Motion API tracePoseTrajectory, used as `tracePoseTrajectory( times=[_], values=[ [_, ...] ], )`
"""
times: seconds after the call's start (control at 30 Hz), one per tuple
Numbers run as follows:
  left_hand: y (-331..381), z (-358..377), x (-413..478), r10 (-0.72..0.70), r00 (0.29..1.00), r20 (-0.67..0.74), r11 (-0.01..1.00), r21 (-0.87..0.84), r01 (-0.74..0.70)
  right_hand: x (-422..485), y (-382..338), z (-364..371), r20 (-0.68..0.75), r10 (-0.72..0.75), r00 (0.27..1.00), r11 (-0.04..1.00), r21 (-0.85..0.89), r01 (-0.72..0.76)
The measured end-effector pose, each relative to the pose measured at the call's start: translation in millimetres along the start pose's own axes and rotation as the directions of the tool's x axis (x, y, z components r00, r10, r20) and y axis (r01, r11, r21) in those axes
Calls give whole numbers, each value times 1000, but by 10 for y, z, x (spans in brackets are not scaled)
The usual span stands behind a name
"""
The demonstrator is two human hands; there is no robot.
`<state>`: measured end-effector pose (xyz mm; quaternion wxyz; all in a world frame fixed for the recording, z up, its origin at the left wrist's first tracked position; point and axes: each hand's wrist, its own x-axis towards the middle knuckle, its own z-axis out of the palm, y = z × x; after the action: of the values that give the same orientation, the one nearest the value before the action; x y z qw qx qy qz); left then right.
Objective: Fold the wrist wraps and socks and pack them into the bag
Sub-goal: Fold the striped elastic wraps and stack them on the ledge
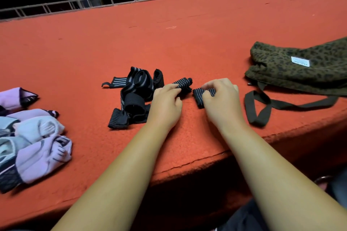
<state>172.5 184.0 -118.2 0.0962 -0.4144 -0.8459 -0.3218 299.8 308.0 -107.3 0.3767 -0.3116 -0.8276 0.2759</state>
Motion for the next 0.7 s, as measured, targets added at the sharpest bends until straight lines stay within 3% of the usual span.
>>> tracePoseTrajectory(
  times=[0.1, 0.2, 0.27, 0.33, 0.4, 0.47, 0.6, 0.7],
  values=[
    [116, -356, -203, 25, 985, -168, 977, -206, -60, -69, -94, 35, 20, -115, 993, 991, 77, 113],
    [200, -695, -509, -120, 980, -160, 909, -415, 43, -175, -251, 17, 137, -190, 972, 974, 150, 169],
    [162, -889, -702, -228, 971, -68, 785, -604, 142, -289, -409, 6, 293, -167, 941, 948, 309, 73],
    [84, -1057, -870, -293, 955, 37, 596, -774, 213, -415, -580, 4, 463, -167, 870, 843, 525, -118],
    [-51, -1172, -1010, -299, 948, 106, 471, -848, 243, -558, -715, 30, 523, -222, 823, 723, 655, -221],
    [-224, -1241, -1157, -272, 952, 143, 477, -839, 262, -694, -834, 69, 524, -259, 812, 658, 711, -249],
    [-432, -1352, -1378, -251, 959, 132, 669, -692, 271, -869, -1054, 150, 528, -227, 818, 555, 761, -337],
    [-464, -1452, -1443, -259, 955, 144, 619, -734, 279, -932, -1142, 185, 546, -206, 812, 526, 761, -378]
  ],
)
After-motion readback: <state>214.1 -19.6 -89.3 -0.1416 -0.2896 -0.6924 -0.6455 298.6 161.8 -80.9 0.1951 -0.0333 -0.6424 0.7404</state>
